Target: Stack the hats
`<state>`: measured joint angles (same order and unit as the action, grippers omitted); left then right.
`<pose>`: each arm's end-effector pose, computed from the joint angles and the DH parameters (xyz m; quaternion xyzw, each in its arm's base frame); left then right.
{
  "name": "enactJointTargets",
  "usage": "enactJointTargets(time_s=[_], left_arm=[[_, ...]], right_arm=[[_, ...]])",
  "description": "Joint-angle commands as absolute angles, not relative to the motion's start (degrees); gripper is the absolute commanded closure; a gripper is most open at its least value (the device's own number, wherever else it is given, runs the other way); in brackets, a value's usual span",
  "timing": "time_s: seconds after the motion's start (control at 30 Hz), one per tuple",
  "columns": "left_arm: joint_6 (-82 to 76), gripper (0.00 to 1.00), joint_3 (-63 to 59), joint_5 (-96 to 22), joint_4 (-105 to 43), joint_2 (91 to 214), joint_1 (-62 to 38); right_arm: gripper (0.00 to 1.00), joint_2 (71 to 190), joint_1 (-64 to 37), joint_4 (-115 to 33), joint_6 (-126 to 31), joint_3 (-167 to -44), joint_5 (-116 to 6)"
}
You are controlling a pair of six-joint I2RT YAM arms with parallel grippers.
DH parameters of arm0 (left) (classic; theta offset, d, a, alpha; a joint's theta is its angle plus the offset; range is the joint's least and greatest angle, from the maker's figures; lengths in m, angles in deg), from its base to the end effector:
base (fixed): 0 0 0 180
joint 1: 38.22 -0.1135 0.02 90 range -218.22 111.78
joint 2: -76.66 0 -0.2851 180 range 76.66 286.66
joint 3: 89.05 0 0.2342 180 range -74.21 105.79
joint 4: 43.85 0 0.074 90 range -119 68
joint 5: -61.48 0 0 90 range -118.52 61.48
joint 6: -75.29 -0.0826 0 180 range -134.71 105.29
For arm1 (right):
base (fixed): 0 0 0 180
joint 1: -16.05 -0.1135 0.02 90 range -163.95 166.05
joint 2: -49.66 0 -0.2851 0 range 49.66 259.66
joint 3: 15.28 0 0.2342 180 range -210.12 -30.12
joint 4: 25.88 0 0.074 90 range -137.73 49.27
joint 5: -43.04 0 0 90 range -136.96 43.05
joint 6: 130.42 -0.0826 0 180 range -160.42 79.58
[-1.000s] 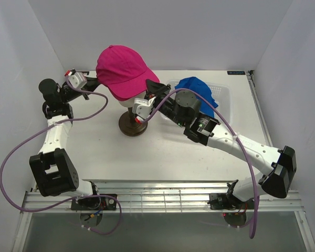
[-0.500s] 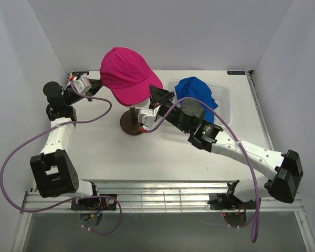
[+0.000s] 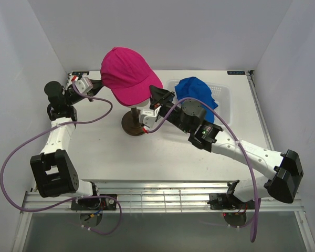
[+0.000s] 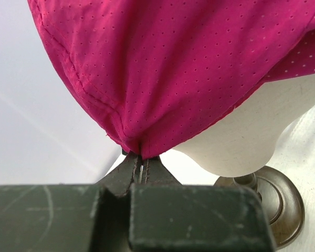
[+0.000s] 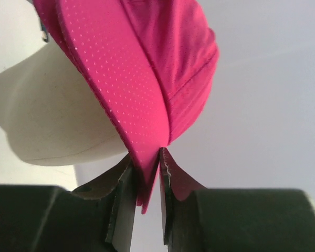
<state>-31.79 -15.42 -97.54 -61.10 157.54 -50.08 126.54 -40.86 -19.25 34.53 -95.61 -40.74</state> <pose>0.3184 -0.0119 0.3834 0.4577 0.5094 -0.1949 0.7022 0.1946 0.2823 0.4326 -0.5686 0.2995 -0.1544 0.7504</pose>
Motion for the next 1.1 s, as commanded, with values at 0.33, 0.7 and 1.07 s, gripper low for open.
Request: enactJointTargets(time_s=[0.33,0.7,1.07], left_arm=[[-29.9,1.00,-13.2,-97.5,-52.3,159.3,-49.9],[-29.6,0.41,-12.8,-97.8,-52.3,158.6,-49.9],[-29.0,0.22,-15.1,-97.9,-51.9,153.8,-52.6]], right_arm=[[0.27,124.5,-40.6,-28.0,26.8,-95.1,-40.1],[0.09,114.7,-40.1,-33.5,17.4,-94.4,-44.4],[0.12,113.9,-34.1,-44.7,-3.8,-104.6,-43.2]])
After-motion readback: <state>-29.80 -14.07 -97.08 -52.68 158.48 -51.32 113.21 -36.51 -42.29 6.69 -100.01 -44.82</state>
